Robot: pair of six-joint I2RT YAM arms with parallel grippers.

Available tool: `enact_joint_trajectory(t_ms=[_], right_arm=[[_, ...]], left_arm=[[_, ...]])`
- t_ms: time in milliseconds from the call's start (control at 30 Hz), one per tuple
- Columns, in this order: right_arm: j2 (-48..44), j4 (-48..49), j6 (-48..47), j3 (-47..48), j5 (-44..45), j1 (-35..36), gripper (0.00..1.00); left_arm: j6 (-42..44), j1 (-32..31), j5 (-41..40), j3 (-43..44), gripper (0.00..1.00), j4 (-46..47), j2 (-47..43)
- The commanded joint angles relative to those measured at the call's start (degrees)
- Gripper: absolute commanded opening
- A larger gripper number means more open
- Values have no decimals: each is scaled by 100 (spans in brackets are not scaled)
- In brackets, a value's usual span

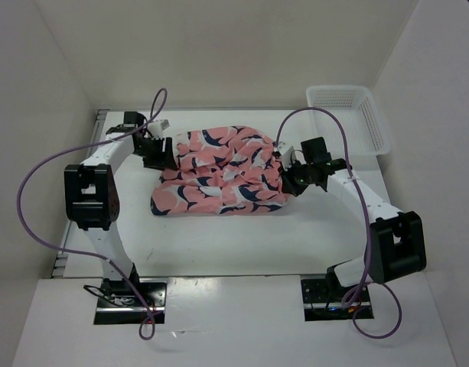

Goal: Fold and stack the shorts
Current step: Flatten the shorts out

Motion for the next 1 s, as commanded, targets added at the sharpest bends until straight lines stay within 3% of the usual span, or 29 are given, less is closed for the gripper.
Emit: enact_joint_trajectory(t_ms=[0,33,200,267,333,400,733,967], right_arm=[[31,465,364,216,-226,-33,0],[31,465,425,268,-226,-33,0],[31,465,356,321,-173,-33,0],[83,465,303,321,-113,-33,0],[144,465,251,321,-112,-33,0],[198,465,250,435,-112,-33,0],[514,527,189,778,64,-33,0],[514,579,189,611,64,-33,0]], left_arm=[[16,261,193,97,67,61,-642],[16,339,262,45,72,-87,-783],[16,937,273,-675,73,-605,-1697],[16,938,-69,-1508,73,-905,-2108],[16,588,-877,-2559,73,-748,-2435],[16,272,-1735,-3048,79,-381,-2787],[16,-959,-3875,-3997,90,904,-2991],[16,-1259,-3929,-4131,90,1949,-2472]])
